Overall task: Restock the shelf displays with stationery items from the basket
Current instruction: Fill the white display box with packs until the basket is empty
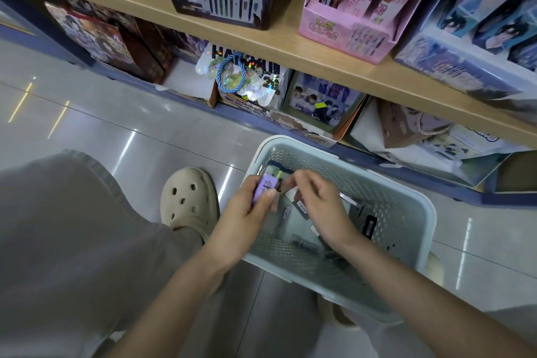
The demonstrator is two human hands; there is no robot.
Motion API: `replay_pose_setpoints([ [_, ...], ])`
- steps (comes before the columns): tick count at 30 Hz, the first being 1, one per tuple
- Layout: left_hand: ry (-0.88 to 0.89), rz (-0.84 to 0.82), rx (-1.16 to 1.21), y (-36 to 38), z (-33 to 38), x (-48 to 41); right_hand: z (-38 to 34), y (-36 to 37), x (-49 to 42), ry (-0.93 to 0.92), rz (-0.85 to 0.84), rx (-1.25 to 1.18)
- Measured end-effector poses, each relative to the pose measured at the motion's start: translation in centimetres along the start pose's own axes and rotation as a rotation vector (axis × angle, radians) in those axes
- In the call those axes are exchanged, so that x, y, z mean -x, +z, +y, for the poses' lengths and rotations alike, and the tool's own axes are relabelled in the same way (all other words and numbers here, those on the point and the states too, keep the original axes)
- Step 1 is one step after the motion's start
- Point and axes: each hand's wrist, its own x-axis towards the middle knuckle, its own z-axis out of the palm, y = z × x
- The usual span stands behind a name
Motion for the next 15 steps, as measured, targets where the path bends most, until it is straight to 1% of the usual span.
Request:
replay_pose_setpoints([
  [2, -0.018, 0.091, -0.021, -0.4, -0.1, -0.1, 4.1, -0.3, -1.2, 0.036, 0.030, 0.263],
  [4, -0.038, 0.179, 0.029, -0.7, -0.1, -0.2, 8.3, -0.4, -2.1, 0.148, -0.024, 0.526],
  [6, -0.053, 0.268, 0.024, -1.1, -0.2, -0.3, 11.2, 0.1, -2.4, 0.223, -0.067, 0.691],
  [7, -0.055, 0.310, 0.004, -1.3, -0.2, -0.4, 12.0, 0.5, -2.5, 0.218, -0.066, 0.751],
  [10, -0.074, 0.379, 0.004, -2.1, -0.5, -0.8, 12.5, 1.3, -3.0, 0.185, -0.028, 0.810],
  [13, -0.104, 0.404, 0.037, -2.3, -0.6, -1.0, 12.5, 1.5, -3.3, 0.190, -0.047, 0.819],
  [15, -0.112, 0.412, 0.042, -2.1, -0.5, -0.9, 12.5, 1.6, -3.1, 0.236, -0.028, 0.732],
])
